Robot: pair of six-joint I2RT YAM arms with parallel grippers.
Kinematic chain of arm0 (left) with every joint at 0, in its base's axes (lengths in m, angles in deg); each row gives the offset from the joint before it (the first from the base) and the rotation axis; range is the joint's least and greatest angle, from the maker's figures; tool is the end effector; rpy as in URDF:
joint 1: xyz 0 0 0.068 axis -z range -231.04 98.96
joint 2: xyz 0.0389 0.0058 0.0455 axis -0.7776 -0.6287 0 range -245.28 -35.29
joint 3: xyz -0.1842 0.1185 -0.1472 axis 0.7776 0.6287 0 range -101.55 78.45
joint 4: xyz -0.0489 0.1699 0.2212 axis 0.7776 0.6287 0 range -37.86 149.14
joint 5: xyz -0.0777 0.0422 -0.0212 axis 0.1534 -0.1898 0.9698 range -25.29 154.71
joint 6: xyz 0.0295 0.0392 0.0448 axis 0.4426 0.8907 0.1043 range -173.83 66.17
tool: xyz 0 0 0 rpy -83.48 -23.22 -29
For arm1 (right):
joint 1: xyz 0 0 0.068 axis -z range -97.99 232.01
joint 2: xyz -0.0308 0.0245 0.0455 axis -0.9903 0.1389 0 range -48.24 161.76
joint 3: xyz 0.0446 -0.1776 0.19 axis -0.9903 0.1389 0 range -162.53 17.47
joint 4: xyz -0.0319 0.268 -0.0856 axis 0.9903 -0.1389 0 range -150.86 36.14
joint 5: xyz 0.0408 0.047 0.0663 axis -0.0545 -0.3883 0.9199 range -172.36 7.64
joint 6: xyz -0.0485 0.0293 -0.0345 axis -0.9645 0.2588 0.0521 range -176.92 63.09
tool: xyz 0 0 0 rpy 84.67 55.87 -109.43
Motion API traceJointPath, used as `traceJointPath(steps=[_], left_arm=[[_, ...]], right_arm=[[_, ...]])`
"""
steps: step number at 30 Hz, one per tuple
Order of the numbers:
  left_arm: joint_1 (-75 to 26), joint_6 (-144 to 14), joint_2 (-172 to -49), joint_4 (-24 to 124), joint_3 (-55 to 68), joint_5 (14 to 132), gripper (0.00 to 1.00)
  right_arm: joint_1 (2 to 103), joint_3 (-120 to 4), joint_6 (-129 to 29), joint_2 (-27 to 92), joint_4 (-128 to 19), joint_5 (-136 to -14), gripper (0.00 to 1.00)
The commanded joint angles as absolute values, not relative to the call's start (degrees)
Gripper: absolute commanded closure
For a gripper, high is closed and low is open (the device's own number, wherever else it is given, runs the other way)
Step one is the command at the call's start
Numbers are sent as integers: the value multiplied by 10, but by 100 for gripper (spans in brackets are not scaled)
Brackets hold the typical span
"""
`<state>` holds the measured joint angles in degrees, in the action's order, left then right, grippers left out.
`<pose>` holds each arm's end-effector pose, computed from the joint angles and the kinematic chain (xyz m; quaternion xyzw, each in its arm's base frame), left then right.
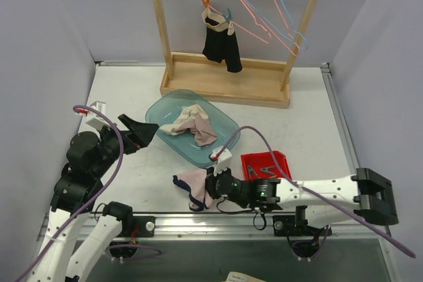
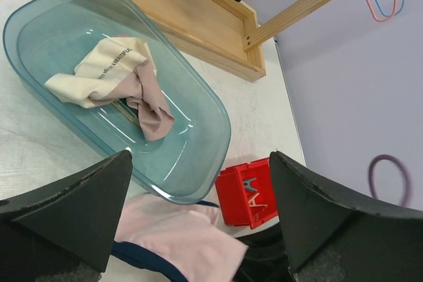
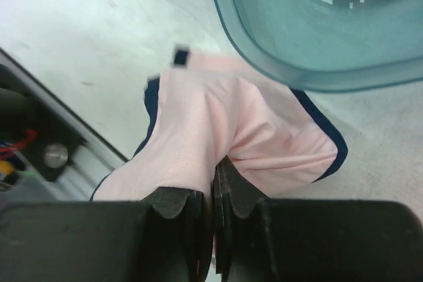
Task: Remove the underwear clipped to the hanger
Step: Pick up the underwear from the center of the board.
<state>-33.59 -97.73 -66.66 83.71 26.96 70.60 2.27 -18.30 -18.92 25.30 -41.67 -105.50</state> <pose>0.1485 -0.0523 0.3696 -0.1452 0.7600 -0.3568 0.5234 0.0749 0.2982 0.1882 -0.1955 0.8126 0.3593 0.4152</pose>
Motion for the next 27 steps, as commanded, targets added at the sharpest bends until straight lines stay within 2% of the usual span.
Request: traceJointPath(steps=[1,9,14,20,27], left_arm=[[-340,-975,-662,834,253,706,6],[-340,-972,-664,831,250,713,6],[-340,-971,-660,824,251,717,6],[-340,-966,-665,821,248,723,6],[-340,-966,-667,812,257,733,6]], right_arm=[[23,-201,-214,175,-453,-1059,100],[46,-230,-253,107,-520,-1112,100],[92,-315,-342,72,-520,-1161,100],[153,-424,-440,113,-515,-1173,100],[232,-455,-464,149,-511,-1114,100]])
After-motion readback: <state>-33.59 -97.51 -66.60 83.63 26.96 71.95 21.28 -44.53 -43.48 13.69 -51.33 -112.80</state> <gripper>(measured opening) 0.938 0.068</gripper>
